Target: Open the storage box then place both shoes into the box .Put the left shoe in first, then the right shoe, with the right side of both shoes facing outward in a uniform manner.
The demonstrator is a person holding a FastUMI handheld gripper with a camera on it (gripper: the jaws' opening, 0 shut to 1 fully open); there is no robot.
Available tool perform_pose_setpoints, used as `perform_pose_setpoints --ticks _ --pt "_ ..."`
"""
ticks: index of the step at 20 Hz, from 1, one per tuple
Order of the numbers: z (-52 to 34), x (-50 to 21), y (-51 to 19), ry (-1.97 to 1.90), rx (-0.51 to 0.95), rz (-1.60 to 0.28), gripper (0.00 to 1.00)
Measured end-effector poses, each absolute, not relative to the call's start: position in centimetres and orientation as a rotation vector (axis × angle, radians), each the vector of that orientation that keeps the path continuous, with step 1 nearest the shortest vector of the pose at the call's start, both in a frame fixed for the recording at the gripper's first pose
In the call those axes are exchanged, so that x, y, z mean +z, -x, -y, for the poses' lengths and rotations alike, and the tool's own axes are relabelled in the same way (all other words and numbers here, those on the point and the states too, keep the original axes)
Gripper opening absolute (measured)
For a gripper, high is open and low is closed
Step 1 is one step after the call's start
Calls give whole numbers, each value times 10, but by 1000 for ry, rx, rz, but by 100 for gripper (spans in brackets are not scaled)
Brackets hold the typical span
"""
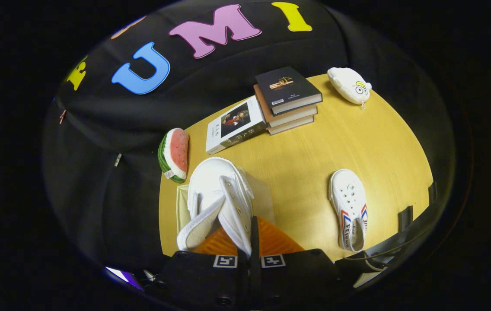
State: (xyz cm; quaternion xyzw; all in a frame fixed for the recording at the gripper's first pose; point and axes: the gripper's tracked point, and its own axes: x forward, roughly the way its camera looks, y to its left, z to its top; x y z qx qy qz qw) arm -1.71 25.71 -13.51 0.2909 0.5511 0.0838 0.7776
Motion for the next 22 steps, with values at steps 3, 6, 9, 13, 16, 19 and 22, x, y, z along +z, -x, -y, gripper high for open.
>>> perform_pose_setpoints --ticks 3,6,9,13,16,19,22 --pt "-296 -145 25 -625 172 -1273 5" --pt "-324 -163 31 -609 138 -1336 5" --pt "-346 -181 39 -637 71 -1408 5" --pt "-363 -200 43 -654 13 -1451 5" --pt "-369 -208 42 -640 0 -1454 5" --pt "-370 -213 36 -636 -20 -1438 5" --pt "-376 -217 35 -637 1 -1436 6"
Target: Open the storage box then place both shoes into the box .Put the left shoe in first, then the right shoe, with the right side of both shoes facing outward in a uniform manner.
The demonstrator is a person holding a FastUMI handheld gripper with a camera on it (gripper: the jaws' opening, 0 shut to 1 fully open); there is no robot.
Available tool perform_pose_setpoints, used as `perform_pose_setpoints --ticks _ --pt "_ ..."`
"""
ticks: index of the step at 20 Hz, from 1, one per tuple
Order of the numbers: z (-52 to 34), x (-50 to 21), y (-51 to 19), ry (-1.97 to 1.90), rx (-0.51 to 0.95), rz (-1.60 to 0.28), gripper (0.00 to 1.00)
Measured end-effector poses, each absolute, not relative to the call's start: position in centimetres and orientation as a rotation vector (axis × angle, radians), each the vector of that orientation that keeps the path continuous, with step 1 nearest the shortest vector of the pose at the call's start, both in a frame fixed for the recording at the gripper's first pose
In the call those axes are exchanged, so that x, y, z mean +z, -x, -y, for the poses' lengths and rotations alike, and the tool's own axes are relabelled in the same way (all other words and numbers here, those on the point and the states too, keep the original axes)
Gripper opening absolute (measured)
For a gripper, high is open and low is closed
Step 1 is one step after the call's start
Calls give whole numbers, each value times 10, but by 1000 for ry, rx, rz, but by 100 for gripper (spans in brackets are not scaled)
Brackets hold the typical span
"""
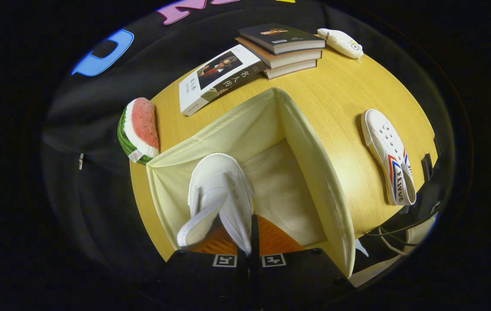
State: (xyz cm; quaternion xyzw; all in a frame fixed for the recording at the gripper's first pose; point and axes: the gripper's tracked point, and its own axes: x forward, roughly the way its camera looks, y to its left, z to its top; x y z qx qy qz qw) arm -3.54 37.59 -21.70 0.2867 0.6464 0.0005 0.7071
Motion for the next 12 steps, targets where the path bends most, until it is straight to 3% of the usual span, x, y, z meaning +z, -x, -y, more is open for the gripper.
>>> perform_pose_setpoints --ticks 2,5,6,12 --pt "-394 -213 40 -704 77 -1466 15" --pt "-398 -204 37 -744 130 -1453 89" --pt "-396 -202 37 -733 148 -1443 97" --pt "-380 -172 37 -730 267 -1383 99"
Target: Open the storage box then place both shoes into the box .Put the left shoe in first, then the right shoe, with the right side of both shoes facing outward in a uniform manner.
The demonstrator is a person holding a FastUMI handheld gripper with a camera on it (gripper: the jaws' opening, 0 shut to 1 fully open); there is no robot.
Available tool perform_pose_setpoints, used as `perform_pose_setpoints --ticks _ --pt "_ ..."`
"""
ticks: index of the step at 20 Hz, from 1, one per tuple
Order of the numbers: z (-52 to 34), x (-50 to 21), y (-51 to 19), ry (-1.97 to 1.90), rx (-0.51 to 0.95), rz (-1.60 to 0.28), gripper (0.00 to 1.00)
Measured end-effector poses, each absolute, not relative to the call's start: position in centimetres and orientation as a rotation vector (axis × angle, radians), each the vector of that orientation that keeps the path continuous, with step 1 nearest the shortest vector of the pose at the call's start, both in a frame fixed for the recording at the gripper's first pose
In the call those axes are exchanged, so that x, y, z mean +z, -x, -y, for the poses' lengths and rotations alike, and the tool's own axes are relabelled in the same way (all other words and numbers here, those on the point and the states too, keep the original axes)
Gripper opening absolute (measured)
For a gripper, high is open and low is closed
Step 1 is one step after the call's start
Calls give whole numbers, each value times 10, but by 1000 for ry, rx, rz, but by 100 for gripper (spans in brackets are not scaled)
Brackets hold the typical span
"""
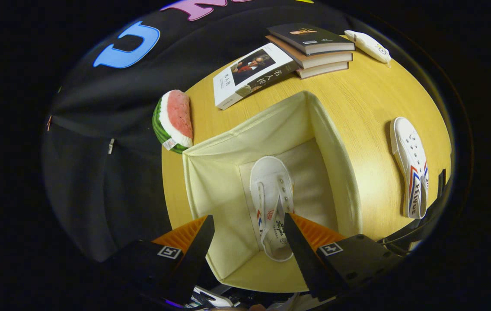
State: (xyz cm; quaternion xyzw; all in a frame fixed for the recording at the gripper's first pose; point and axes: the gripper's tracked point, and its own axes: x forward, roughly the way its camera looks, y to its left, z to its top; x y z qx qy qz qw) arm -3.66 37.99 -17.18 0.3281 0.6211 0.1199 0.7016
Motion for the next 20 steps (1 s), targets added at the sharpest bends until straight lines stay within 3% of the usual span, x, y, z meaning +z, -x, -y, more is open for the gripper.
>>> perform_pose_setpoints --ticks 10,20 --pt "-296 -95 34 -653 511 -1142 98" --pt "-113 -189 47 -264 331 -946 99"
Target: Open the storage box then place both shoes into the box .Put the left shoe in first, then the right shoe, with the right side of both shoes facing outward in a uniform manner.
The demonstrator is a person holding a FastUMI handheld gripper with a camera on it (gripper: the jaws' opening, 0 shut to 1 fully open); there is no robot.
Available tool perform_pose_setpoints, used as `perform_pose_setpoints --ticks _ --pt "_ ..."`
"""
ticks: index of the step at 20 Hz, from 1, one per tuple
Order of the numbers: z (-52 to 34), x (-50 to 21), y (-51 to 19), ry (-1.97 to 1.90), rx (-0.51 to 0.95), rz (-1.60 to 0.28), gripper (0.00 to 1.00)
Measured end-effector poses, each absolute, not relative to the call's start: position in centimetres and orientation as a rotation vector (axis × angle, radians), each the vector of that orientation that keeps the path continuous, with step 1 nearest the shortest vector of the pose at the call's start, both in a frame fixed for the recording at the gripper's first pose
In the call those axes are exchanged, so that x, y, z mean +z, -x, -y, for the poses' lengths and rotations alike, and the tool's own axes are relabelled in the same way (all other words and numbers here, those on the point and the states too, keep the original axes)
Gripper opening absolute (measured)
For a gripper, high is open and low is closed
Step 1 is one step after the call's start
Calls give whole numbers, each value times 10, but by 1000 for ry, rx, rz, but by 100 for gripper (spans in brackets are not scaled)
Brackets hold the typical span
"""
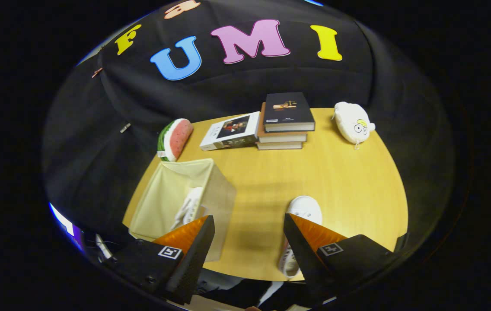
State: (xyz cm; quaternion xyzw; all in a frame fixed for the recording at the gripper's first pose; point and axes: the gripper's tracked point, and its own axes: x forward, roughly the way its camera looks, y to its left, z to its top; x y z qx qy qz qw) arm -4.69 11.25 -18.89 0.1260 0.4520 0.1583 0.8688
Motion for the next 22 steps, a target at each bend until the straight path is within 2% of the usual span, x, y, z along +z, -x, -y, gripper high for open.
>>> perform_pose_setpoints --ticks 9,16,20,22 --pt "-56 -313 101 -172 210 -1113 99" --pt "-47 -368 101 -84 189 -1176 98" --pt "-61 -373 88 -116 227 -1157 90" --pt "-80 -373 93 -189 301 -1180 75"
